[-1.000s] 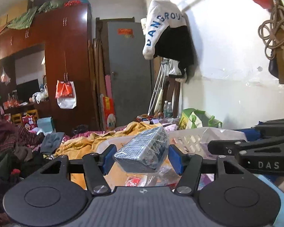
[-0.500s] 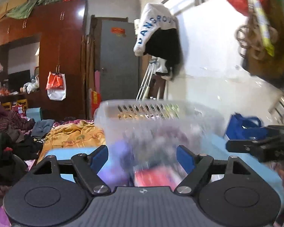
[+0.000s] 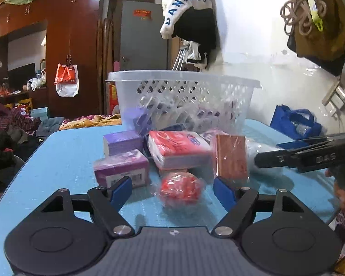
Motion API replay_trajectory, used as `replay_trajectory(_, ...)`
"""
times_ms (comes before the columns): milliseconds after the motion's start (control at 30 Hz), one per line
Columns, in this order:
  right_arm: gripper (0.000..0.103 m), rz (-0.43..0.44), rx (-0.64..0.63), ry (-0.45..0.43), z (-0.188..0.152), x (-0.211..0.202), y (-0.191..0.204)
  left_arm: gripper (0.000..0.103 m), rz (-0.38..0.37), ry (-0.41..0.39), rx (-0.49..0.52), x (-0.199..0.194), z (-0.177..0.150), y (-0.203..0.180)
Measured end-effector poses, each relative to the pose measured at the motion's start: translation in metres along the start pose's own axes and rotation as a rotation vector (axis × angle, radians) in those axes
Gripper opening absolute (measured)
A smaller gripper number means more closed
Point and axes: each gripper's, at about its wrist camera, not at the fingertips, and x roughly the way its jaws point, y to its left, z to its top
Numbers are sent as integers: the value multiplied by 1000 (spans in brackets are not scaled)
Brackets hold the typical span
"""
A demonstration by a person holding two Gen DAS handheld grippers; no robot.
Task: Organize objects
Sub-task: 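Grasp the red bagged ball with the left tool while the right tool grasps the white roll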
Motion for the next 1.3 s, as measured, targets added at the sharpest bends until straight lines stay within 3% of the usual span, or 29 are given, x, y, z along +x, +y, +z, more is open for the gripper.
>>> replay_trajectory(33, 76, -2, -5, 13, -1, 1, 1, 81, 9, -2, 7, 0, -5, -1)
replay_trajectory(167, 72, -40, -78, -4, -7, -1, 14, 80, 15, -2, 6, 2, -8, -5)
replay_trajectory(233, 64, -51, -100, -11, -8, -1, 18, 77, 24, 0, 9, 4, -10, -6)
replay_trajectory(433, 57, -9, -56, -56, -8, -7, 10, 67, 38, -23, 26, 3, -11, -12)
replay_trajectory(567, 56, -2, -74, -76, -8, -9, 12, 54, 33, -18, 31, 3, -13, -14)
replay_trajectory(1300, 52, -9, -47, -219, -13, -20, 12, 52, 14, -110, 10, -13, -16, -12)
